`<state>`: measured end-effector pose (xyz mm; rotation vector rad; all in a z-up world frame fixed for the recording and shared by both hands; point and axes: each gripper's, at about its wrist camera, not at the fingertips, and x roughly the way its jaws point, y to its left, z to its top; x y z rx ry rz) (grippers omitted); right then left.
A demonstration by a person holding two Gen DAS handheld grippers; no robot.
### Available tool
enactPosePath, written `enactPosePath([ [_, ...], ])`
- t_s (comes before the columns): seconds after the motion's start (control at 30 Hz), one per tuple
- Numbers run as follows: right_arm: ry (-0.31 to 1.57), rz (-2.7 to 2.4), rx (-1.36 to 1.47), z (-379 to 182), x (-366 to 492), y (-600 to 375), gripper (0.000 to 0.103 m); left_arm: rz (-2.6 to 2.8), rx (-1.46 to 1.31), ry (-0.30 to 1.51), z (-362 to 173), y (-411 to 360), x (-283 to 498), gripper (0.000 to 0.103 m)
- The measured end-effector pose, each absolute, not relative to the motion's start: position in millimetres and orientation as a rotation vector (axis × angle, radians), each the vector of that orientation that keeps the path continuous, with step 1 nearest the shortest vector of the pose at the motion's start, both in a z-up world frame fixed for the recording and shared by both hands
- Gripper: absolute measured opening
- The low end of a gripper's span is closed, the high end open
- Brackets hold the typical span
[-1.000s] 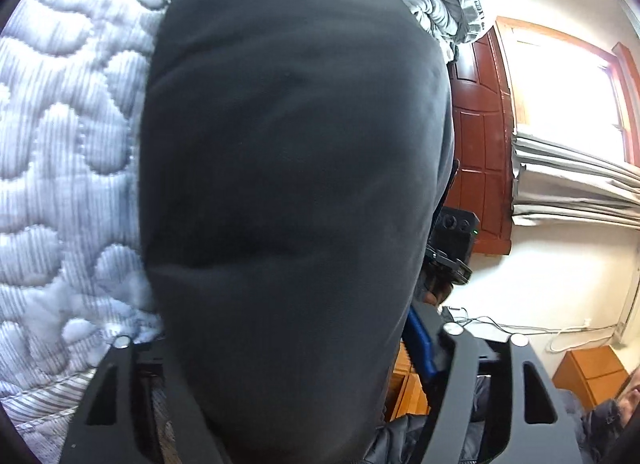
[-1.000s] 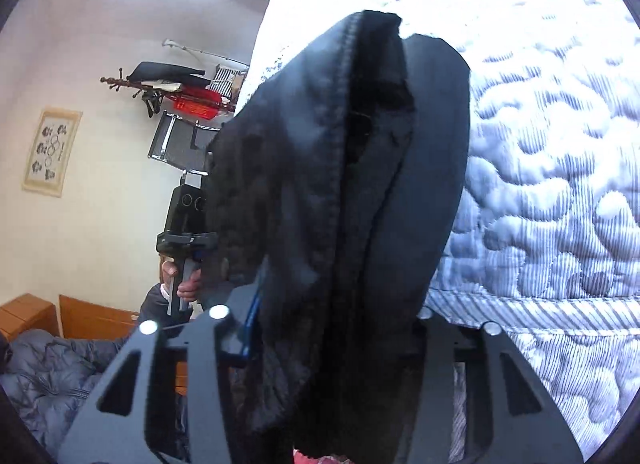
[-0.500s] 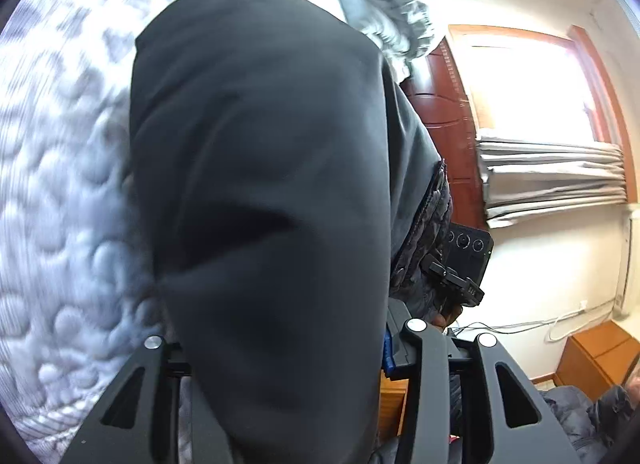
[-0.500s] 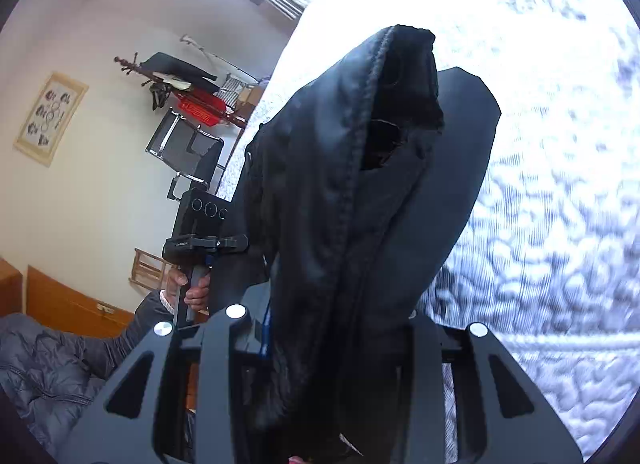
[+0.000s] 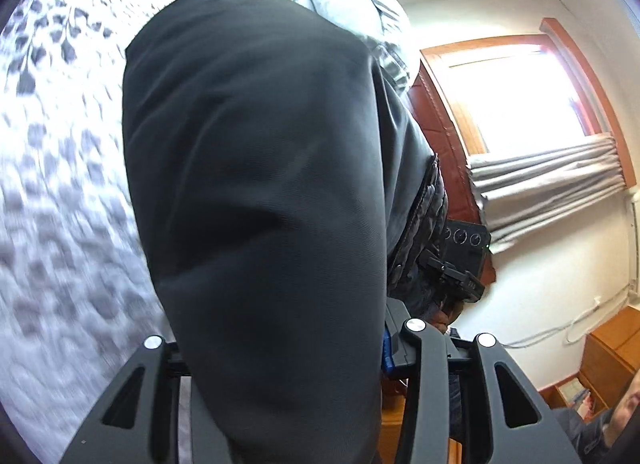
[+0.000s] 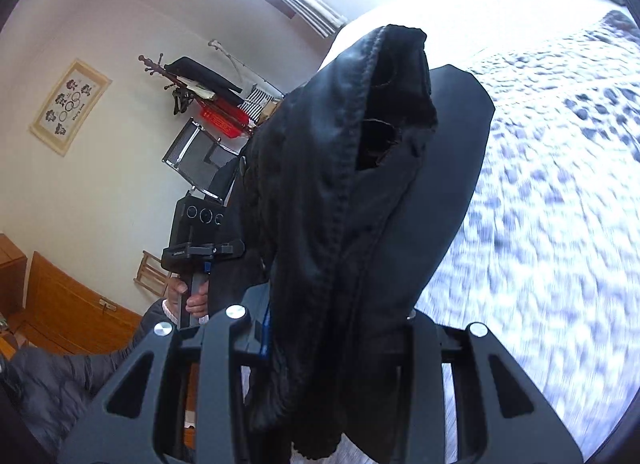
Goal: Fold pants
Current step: 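Carry the bundle across the bedspread, lower it and open both grippers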
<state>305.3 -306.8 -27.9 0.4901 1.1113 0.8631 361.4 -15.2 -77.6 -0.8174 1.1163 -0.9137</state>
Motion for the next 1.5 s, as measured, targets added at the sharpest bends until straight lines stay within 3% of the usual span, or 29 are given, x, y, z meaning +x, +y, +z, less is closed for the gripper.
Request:
enactPosePath([
  [0.4,1.307,0.837,0.586,-119.4,405.2,-309.1,0.035,-0.796,-0.819,1.265,-136.6,-8.2,429.5,0.044],
  [0.53,1.326,0.835,0.647,-142.1,411.0,-318.5,0.038,-0.804,-0.846,1.267,-150.6,-5.5,428.6,0.052],
  [0.63,1.332,0.826,0.7,-159.1,407.0,-330.2,0.043,-0.81,-0.846,1.271,-162.6,-0.1,427.6,0.061],
  [0.7,1.334,0.812,0.743,-171.7,401.9,-337.5,0.056,-0.793,-0.838,1.273,-166.5,-3.4,427.1,0.068],
  [0.8,1.319,0.773,0.808,-187.6,391.6,-345.5,0.065,-0.786,-0.842,1.275,-171.0,-6.9,428.0,0.075],
  [1.17,1.248,0.738,0.74,-171.4,360.7,-369.7,0.078,-0.64,-0.658,1.247,-148.0,-19.2,417.4,0.099],
  [1.5,1.239,0.647,0.661,-145.9,308.3,-391.5,0.08,-0.491,-0.603,1.205,-138.0,-0.6,369.6,0.099],
])
